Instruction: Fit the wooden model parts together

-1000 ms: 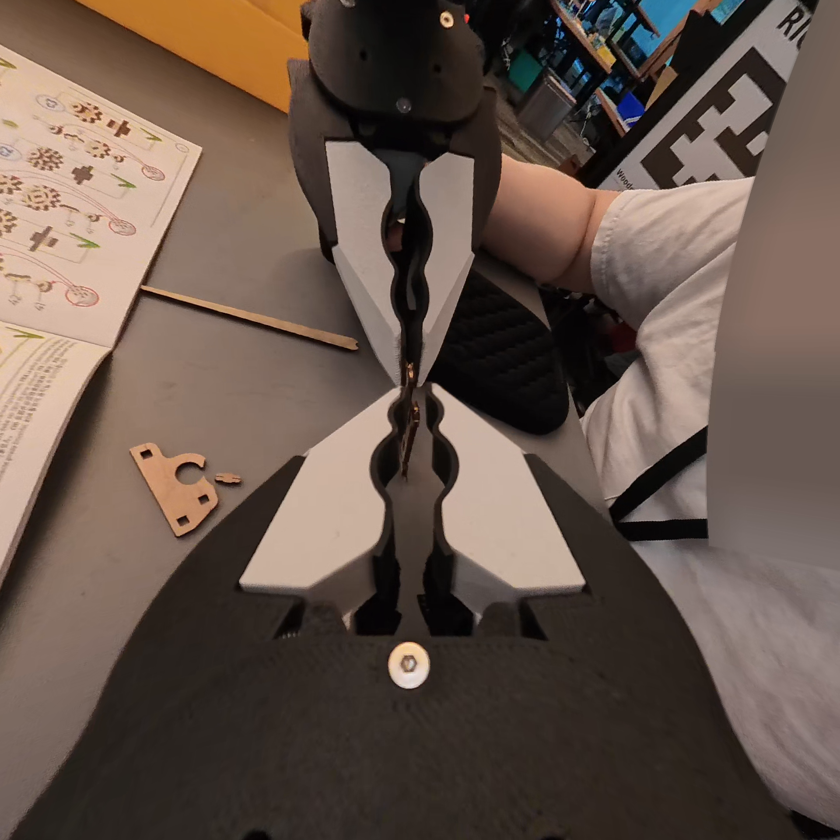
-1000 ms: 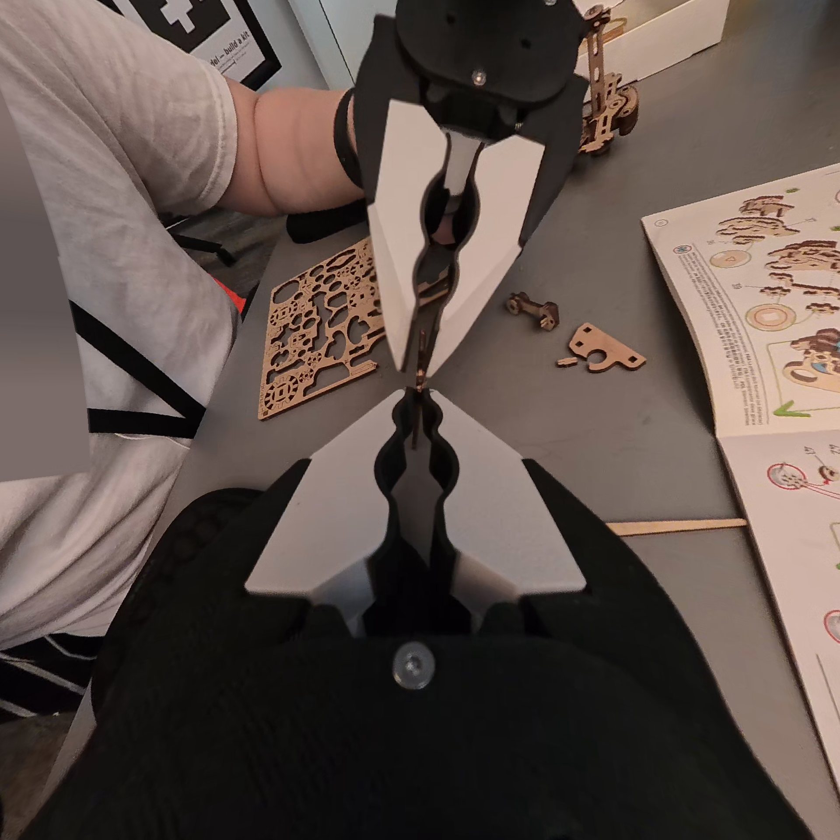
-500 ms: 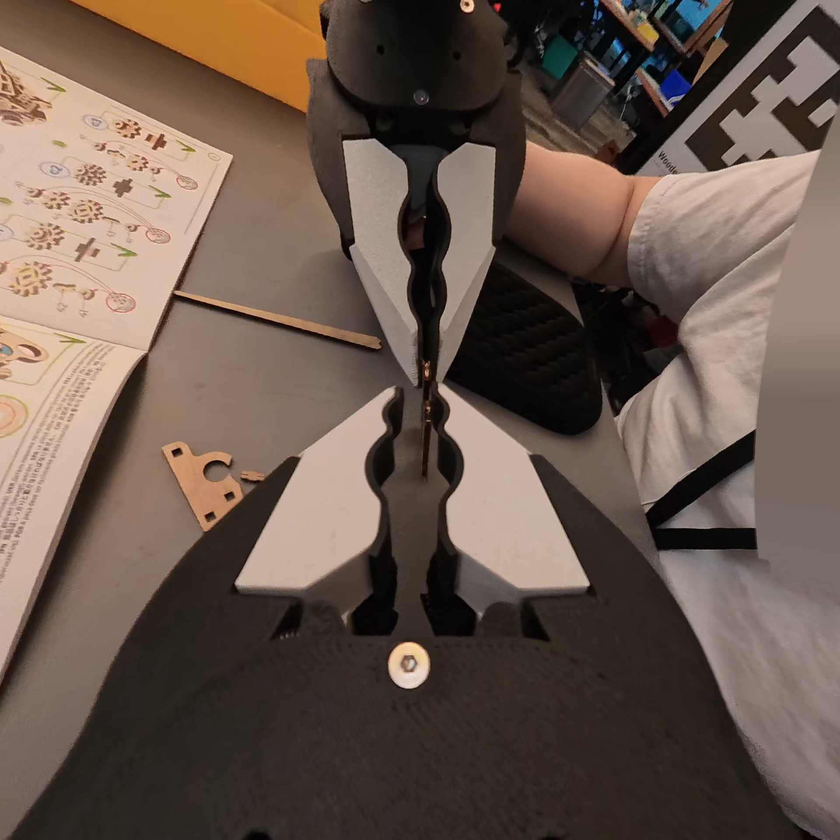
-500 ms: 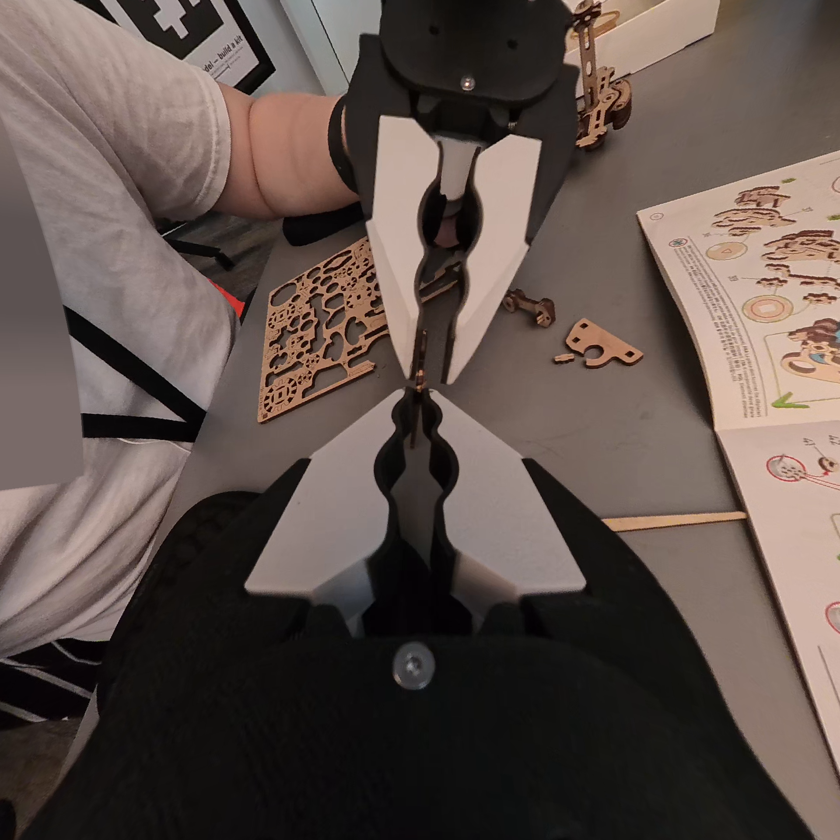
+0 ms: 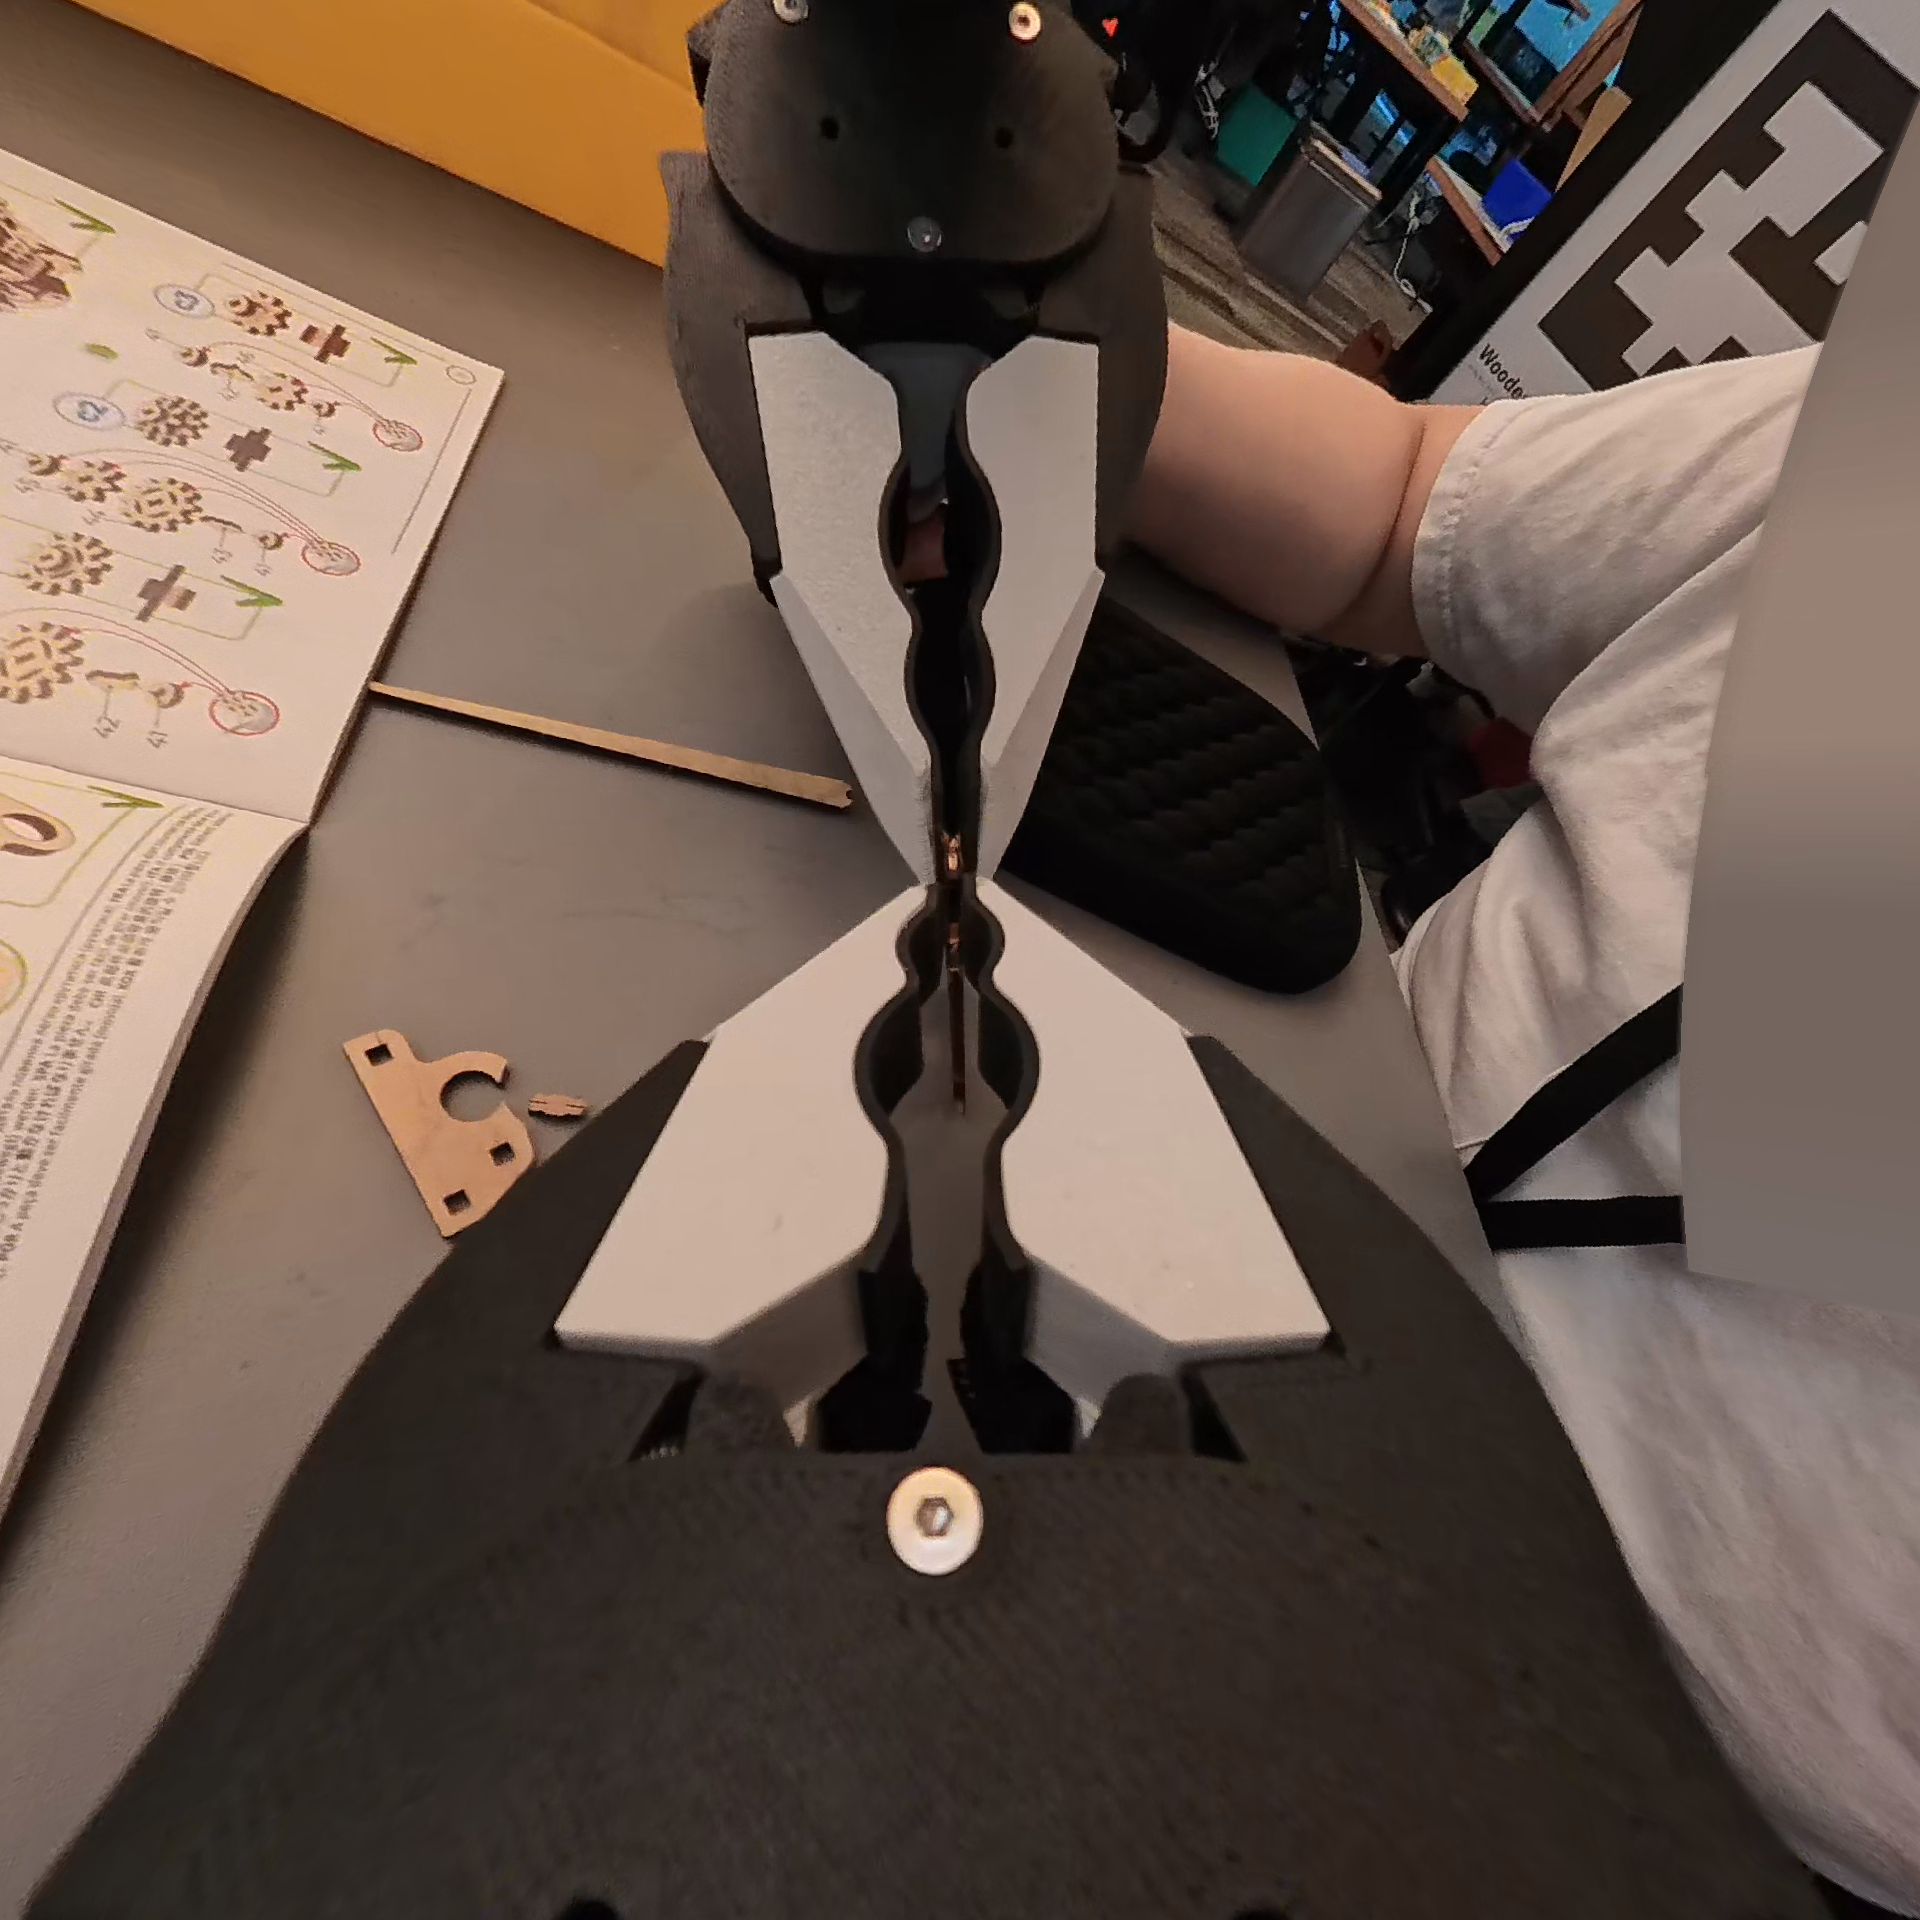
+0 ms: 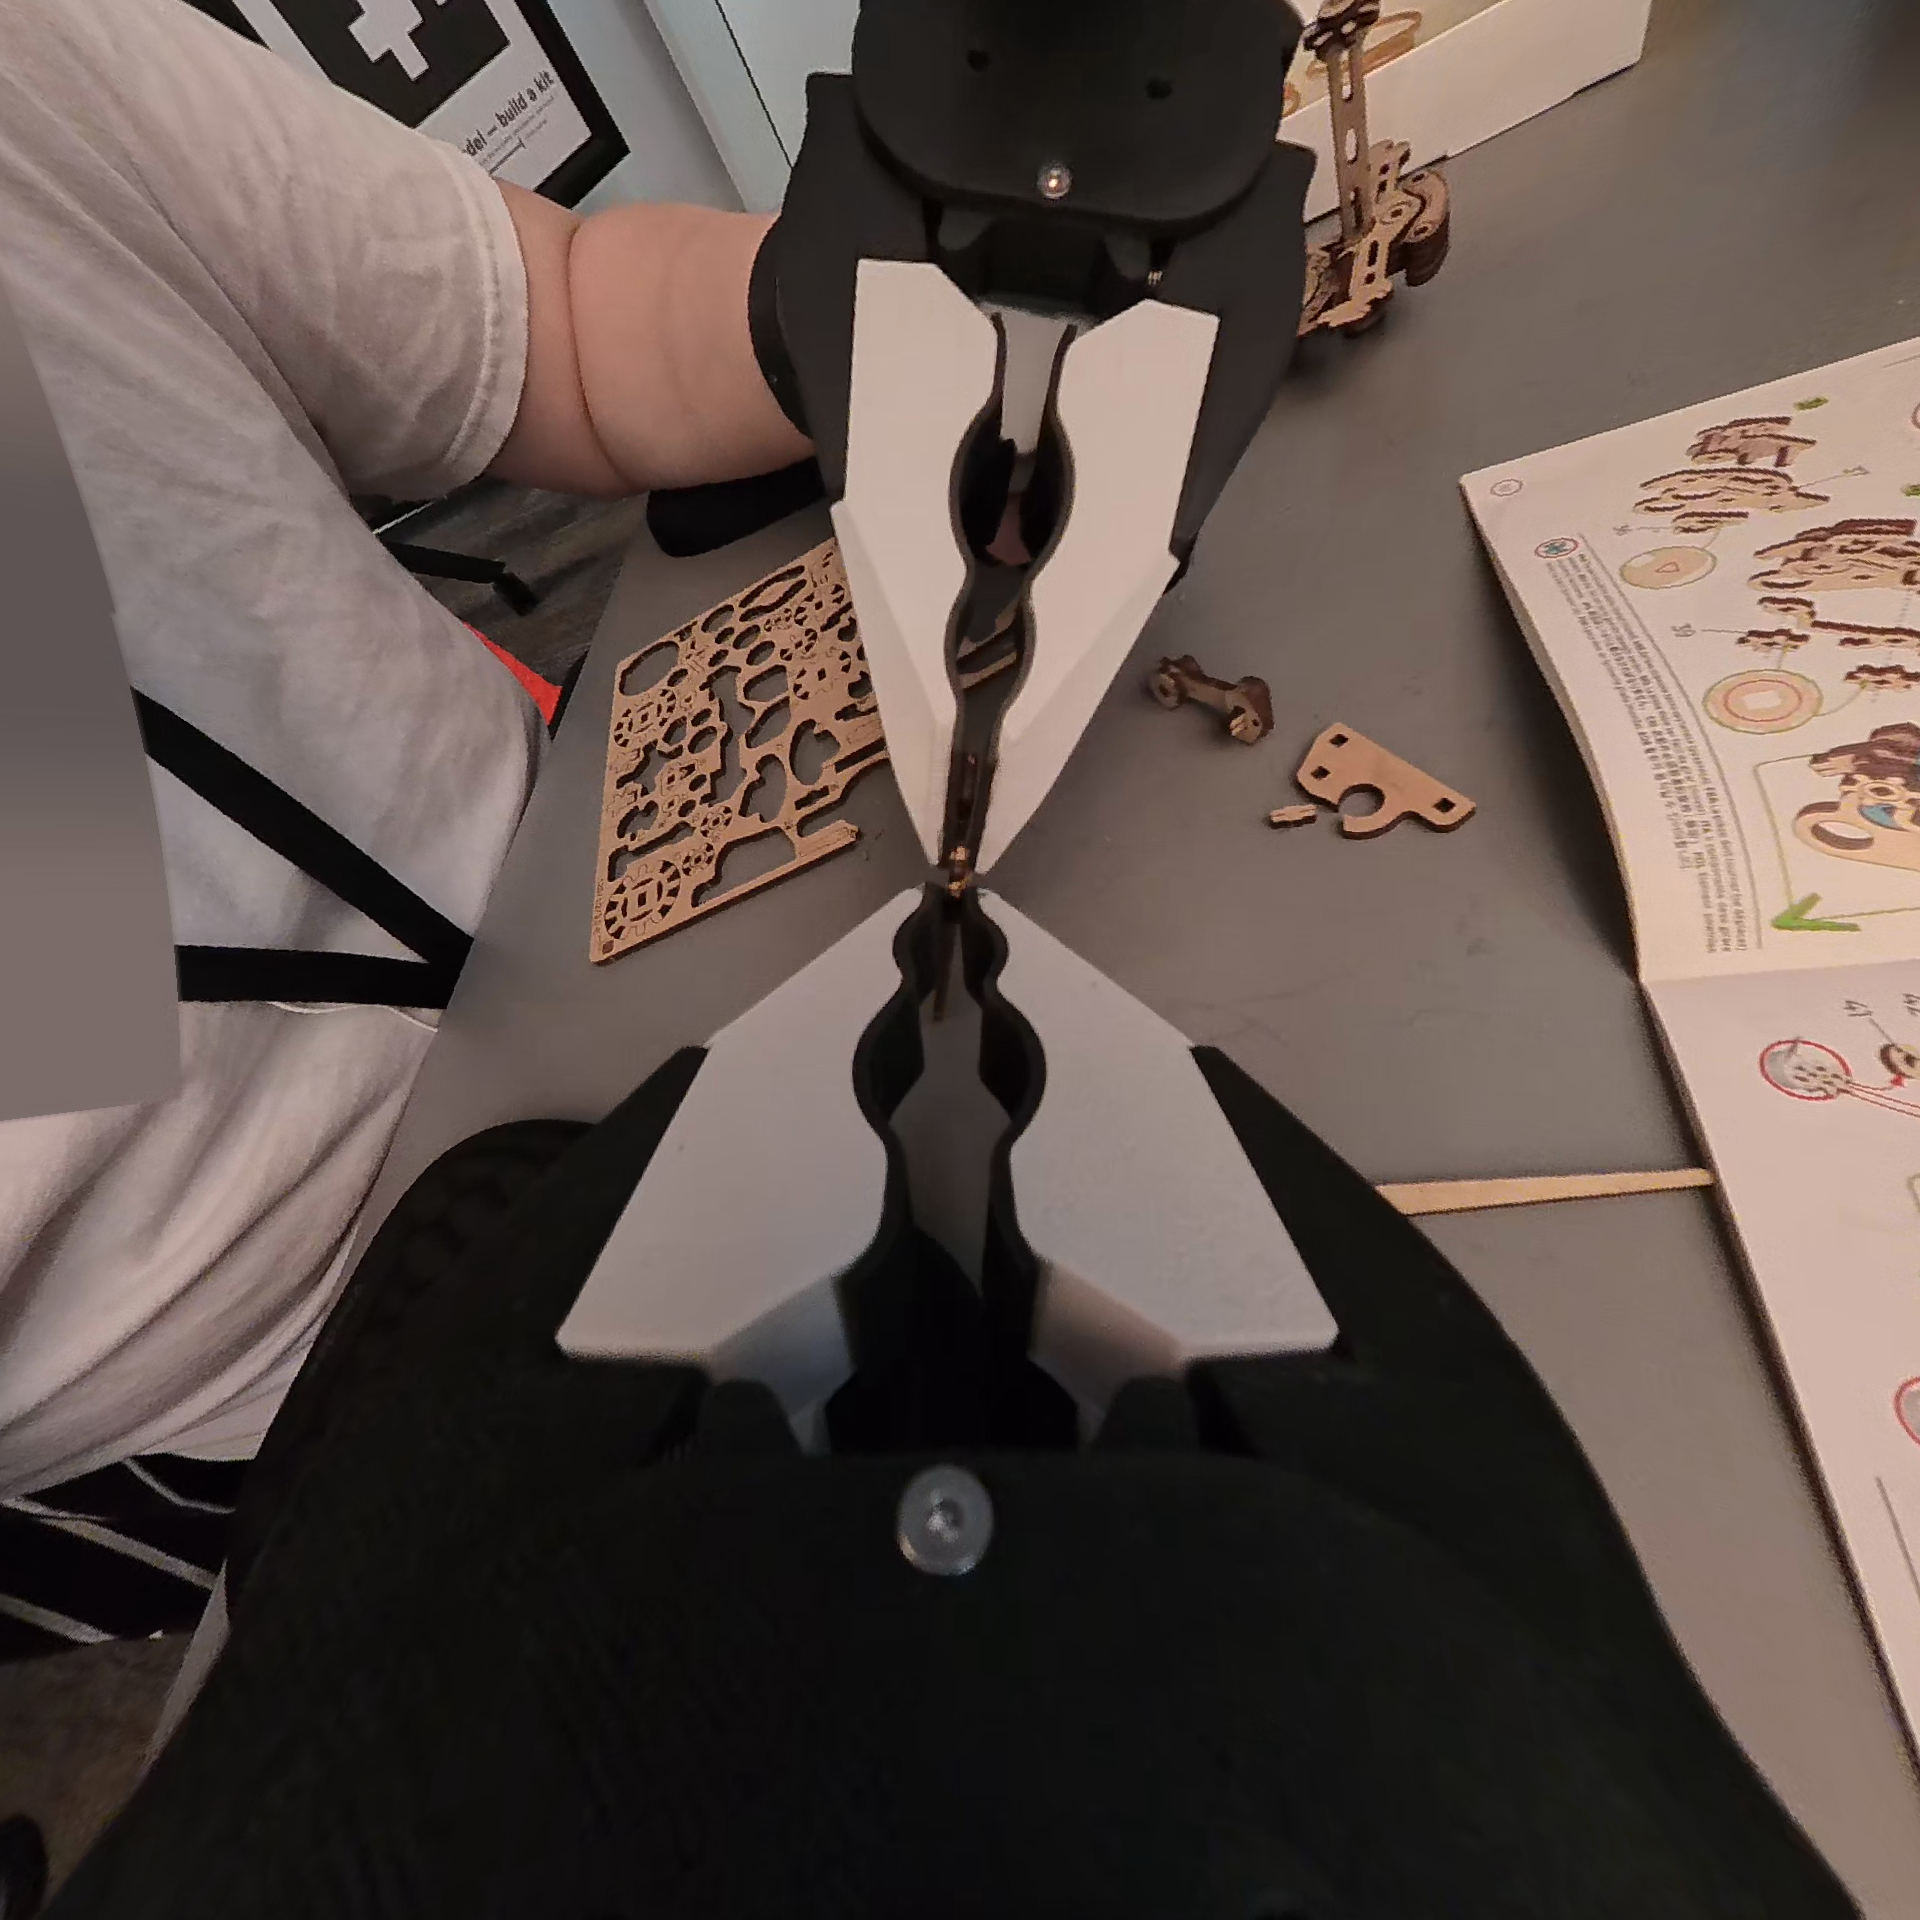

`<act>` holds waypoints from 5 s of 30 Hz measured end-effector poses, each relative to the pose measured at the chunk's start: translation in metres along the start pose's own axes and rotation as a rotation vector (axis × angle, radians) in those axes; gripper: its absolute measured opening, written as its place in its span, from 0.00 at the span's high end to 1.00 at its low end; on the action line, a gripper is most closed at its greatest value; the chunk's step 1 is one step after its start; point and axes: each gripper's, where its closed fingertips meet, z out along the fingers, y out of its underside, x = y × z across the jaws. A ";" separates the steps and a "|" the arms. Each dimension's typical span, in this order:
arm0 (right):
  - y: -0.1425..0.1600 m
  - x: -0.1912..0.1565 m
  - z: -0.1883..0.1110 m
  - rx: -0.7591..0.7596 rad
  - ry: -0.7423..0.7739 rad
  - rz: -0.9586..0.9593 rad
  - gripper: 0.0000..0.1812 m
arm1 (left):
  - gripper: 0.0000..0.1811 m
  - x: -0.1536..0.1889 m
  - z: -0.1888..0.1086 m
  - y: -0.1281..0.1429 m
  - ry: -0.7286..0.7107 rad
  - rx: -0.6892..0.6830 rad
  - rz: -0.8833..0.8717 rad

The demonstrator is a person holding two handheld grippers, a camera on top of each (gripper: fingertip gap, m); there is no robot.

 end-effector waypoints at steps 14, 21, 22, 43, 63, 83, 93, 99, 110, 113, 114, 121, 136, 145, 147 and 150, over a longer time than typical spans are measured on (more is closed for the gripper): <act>-0.011 -0.001 -0.005 0.056 0.018 -0.034 1.00 | 1.00 0.002 -0.002 -0.003 0.022 0.008 -0.039; -0.016 -0.005 -0.009 0.089 0.012 -0.081 1.00 | 1.00 0.003 -0.004 -0.009 0.059 0.053 -0.084; -0.018 -0.005 -0.011 0.106 0.016 -0.097 1.00 | 1.00 0.004 -0.006 -0.011 0.068 0.067 -0.094; -0.010 0.009 -0.007 0.065 0.173 -0.247 0.99 | 1.00 -0.010 -0.004 -0.005 0.001 0.062 -0.146; -0.012 0.000 -0.009 0.082 0.158 -0.321 1.00 | 1.00 -0.004 -0.004 -0.007 0.059 0.082 -0.198; -0.011 0.005 -0.012 0.158 -0.052 0.044 1.00 | 1.00 -0.004 -0.002 -0.009 -0.071 0.062 0.013; -0.007 0.013 -0.010 0.121 0.008 0.096 0.94 | 1.00 -0.018 -0.004 -0.007 -0.076 0.086 -0.083; -0.007 0.025 -0.007 0.102 0.128 0.082 0.99 | 1.00 -0.023 -0.005 -0.007 -0.105 0.090 -0.094; -0.008 0.034 -0.010 0.121 0.172 0.195 1.00 | 1.00 -0.030 -0.006 -0.005 -0.137 0.098 -0.155; -0.008 0.035 -0.010 0.132 0.153 0.254 1.00 | 1.00 -0.030 -0.006 -0.005 -0.137 0.107 -0.168; -0.007 0.035 -0.010 0.132 0.148 0.274 1.00 | 1.00 -0.030 -0.005 -0.005 -0.140 0.105 -0.166; 0.001 0.040 -0.007 0.095 0.213 0.372 1.00 | 1.00 -0.035 -0.001 0.000 -0.171 0.087 -0.181; -0.009 0.034 -0.012 0.171 0.087 0.423 0.99 | 1.00 -0.030 -0.007 -0.011 -0.141 0.152 -0.148; -0.015 0.031 -0.015 0.175 0.128 0.312 1.00 | 1.00 -0.028 -0.009 -0.016 -0.132 0.187 -0.122; -0.015 0.031 -0.016 0.171 0.128 0.303 1.00 | 0.95 -0.027 -0.007 -0.014 -0.117 0.169 -0.118; -0.016 0.028 -0.014 0.189 0.093 0.311 1.00 | 0.95 -0.025 0.000 -0.006 -0.106 0.115 -0.110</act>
